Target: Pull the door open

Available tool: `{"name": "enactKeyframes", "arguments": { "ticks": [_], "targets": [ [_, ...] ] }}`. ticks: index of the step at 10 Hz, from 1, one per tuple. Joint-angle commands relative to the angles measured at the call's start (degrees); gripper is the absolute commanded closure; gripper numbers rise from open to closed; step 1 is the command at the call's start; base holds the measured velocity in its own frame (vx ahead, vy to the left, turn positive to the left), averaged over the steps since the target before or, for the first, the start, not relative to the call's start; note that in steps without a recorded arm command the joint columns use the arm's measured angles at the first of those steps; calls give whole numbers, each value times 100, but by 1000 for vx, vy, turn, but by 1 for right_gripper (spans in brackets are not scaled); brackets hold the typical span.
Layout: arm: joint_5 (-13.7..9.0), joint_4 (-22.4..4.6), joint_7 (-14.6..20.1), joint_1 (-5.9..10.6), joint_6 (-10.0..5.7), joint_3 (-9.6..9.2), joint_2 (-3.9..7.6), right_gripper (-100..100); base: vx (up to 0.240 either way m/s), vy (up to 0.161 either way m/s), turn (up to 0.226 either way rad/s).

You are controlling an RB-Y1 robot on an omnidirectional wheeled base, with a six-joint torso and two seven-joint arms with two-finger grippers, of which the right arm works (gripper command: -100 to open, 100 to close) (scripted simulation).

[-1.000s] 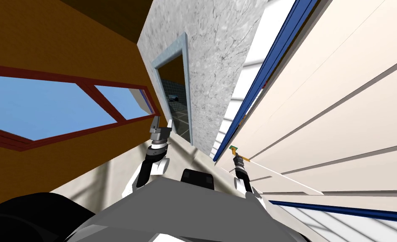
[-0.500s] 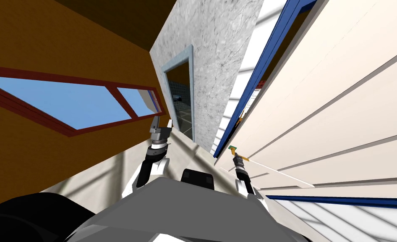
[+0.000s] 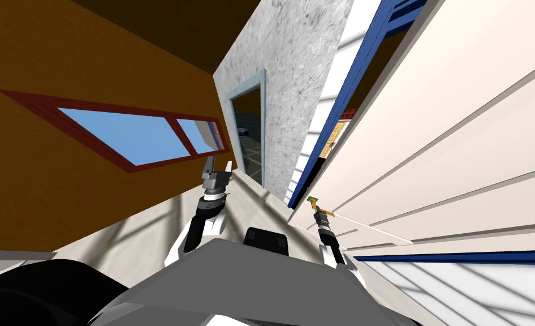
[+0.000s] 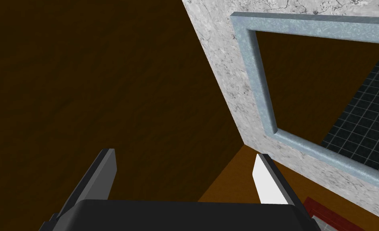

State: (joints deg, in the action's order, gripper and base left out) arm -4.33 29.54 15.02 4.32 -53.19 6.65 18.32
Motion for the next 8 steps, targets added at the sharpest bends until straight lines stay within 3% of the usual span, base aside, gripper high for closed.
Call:
{"name": "enactKeyframes", "arguments": {
  "ticks": [1,3,4,8],
  "targets": [
    [72,133,121,-135,-22,-108,48,100,-278,-73,125],
    [163,173,283,-214,-115,-247,132,100,-268,-60,104],
    [142,210,221,-204,-46,-216,88,100,-129,-19,29],
    [291,230,514,-417,-338,-429,269,100,-215,-57,129]
  ]
}}
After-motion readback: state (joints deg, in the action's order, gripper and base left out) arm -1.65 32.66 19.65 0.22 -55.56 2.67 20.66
